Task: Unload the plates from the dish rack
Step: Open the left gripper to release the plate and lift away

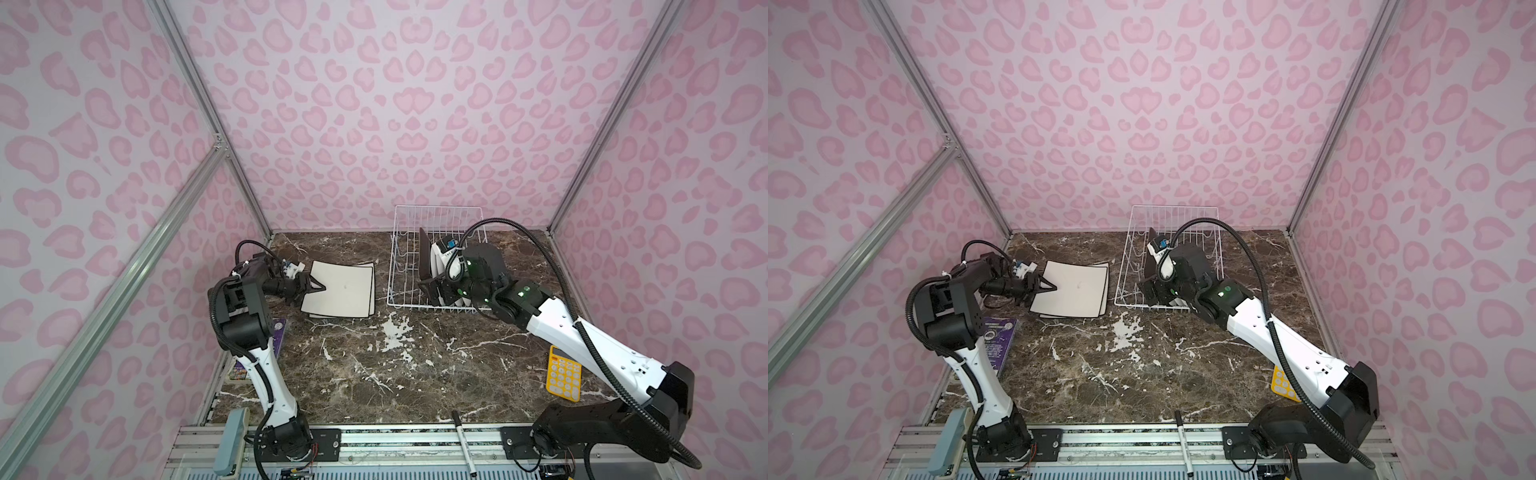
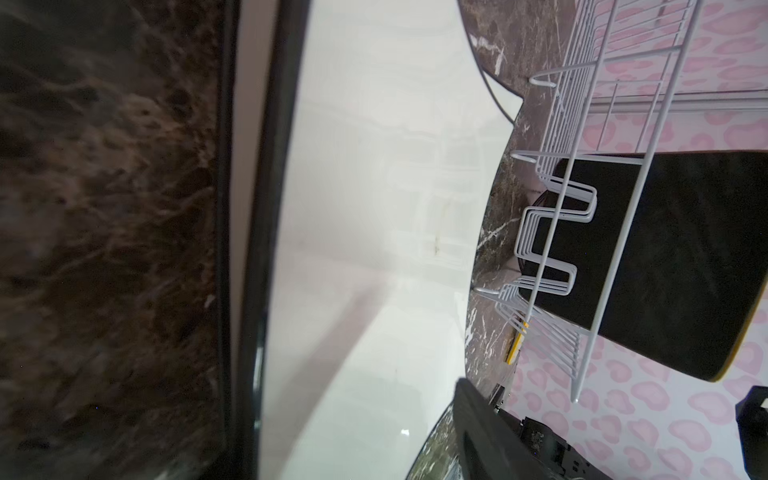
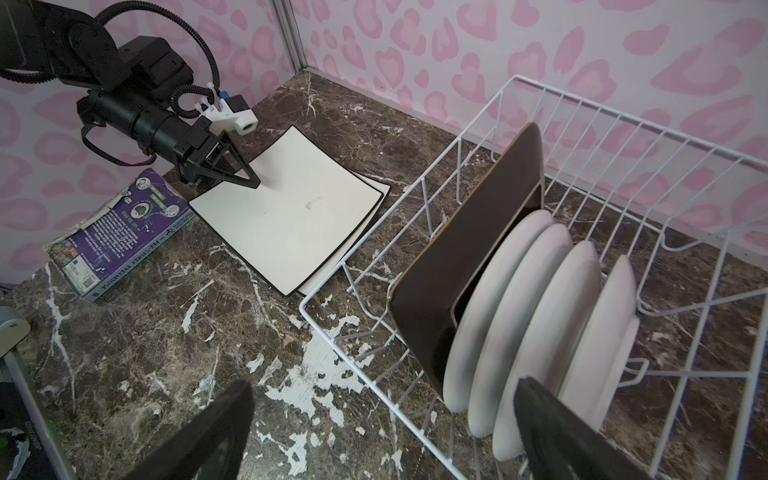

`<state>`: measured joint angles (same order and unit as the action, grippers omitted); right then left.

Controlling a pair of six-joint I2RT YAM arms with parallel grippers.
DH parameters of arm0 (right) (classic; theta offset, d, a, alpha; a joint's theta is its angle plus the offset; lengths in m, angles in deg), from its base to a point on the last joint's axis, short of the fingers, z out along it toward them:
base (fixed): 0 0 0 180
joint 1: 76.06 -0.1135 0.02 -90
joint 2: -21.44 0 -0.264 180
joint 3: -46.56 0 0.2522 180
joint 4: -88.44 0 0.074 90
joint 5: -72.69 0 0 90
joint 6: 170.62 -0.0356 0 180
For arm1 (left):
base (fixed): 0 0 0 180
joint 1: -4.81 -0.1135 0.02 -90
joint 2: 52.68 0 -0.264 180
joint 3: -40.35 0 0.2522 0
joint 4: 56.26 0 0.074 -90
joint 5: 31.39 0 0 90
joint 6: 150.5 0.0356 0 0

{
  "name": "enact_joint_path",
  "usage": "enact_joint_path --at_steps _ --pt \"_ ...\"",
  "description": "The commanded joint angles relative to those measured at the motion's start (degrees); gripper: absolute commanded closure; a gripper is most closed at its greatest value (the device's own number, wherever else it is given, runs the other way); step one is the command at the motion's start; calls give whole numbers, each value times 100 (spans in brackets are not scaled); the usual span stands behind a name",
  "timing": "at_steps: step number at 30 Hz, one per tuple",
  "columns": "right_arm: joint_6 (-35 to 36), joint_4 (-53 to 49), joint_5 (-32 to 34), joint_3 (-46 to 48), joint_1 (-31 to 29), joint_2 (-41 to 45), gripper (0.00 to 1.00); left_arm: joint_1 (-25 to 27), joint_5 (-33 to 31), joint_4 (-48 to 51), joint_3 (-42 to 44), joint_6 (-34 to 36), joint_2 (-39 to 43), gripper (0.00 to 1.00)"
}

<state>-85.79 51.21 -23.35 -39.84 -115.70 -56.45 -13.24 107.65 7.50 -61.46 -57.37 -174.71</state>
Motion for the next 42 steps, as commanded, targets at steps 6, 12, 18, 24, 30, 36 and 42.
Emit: enact_joint_path --at_steps 6,12,18,24,30,36,42 --pt "25 78 -17 -179 -2 -215 1 3 -299 -51 14 -205 259 35" --pt "21 10 -11 -300 -5 -354 1 -4 -609 -96 7 -322 227 35" --pt "-52 -39 32 -372 -18 -342 1 -5 -807 -43 -106 -409 142 35" --pt "-169 55 22 -286 -91 -314 1 -1 -995 17 -116 -399 206 35" --pt "-117 -42 167 -252 -144 -250 1 2 -1223 -172 -12 -593 374 34" --pt "-98 140 496 -48 -132 -36 1 24 -1537 -698 254 -948 801 32" --pt "-51 347 817 83 -123 129 1 18 -1923 -1128 408 -1230 1282 30"
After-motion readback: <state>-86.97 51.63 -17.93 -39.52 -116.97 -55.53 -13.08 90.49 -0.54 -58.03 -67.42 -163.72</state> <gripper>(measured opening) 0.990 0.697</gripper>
